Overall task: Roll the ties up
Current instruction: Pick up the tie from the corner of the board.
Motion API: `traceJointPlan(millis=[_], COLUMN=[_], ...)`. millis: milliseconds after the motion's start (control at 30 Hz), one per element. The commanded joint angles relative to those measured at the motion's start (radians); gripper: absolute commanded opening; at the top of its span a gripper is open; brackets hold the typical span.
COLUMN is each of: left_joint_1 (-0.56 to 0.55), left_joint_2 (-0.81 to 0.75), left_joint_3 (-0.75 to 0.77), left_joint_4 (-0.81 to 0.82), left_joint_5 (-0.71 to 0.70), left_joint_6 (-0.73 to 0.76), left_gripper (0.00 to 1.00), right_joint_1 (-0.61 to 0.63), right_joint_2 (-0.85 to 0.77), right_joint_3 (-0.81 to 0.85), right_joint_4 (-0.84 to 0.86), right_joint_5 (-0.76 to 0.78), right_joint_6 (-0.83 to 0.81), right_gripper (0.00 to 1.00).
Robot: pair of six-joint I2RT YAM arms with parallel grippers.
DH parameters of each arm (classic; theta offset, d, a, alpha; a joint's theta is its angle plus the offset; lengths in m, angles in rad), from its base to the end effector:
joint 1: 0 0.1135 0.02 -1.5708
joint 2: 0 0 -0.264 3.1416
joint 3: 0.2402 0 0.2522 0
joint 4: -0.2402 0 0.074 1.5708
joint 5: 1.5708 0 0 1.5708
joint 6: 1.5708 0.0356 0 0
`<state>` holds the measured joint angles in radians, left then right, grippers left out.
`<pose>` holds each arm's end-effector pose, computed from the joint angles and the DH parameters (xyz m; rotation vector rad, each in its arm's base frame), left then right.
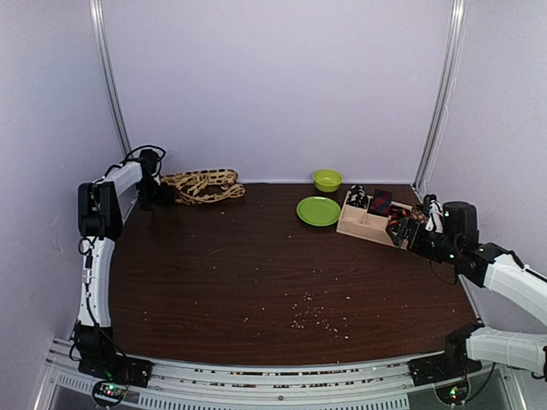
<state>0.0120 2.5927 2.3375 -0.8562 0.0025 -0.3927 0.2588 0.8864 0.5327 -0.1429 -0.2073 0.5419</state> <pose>0.5460 0.0065 0.1492 -0.5395 2.6336 -0.1223 0.1909 0.0581 0.2376 0.1698 2.1257 0.6979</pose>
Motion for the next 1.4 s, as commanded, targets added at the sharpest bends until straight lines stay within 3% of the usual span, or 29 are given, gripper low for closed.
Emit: traceJointPlan(millis=[0,200,433,733,800,900,933,1067,1100,1367], left_joint_1=[0.030,0.043,0.044,0.071,0.069,0.070,0.070,0.061,0.055,-0.057], left_joint_2=[-0.063,0.001,-0.008,0.135,0.139,0.130,0.120,0.002,-0.038,-0.410], left_joint_3=[-0.054,0.060,-0.028,0.045,0.037,0.017,-0.006,-0.186,-0.237,-0.530], left_joint_4=[0.091,0.015,0.273,0.439,0.459,0.469,0.480,0.580,0.597,0.730], left_joint_5=[0.042,-0.130,0.066,0.339,0.349,0.361,0.369,0.383,0.377,0.449], left_joint_6=[-0.119,-0.271,-0.290,-0.484,-0.508,-0.521,-0.523,-0.498,-0.482,-0.269], left_gripper=[0.95,0.93,0.96,0.94,0.87,0.67,0.58,0.08,0.00,0.00], right_joint_1=[0.002,0.002,0.002,0.001,0.002,0.002,0.002,0.002,0.002,0.003], right_joint_2=[-0.003,-0.004,0.012,-0.019,-0.032,-0.036,-0.033,-0.023,-0.021,0.006], right_joint_3=[0.029,0.048,0.052,0.071,0.074,0.074,0.073,0.055,0.048,0.004], right_joint_4=[-0.013,-0.036,-0.040,-0.089,-0.106,-0.109,-0.105,-0.070,-0.057,0.035], right_joint_5=[0.016,0.028,0.031,0.050,0.066,0.070,0.068,0.043,0.035,-0.034], right_joint_6=[0.003,0.010,0.021,0.018,0.012,0.010,0.012,0.030,0.037,0.067], right_gripper=[1.00,1.00,1.00,0.99,0.99,0.99,0.99,1.00,0.99,0.99])
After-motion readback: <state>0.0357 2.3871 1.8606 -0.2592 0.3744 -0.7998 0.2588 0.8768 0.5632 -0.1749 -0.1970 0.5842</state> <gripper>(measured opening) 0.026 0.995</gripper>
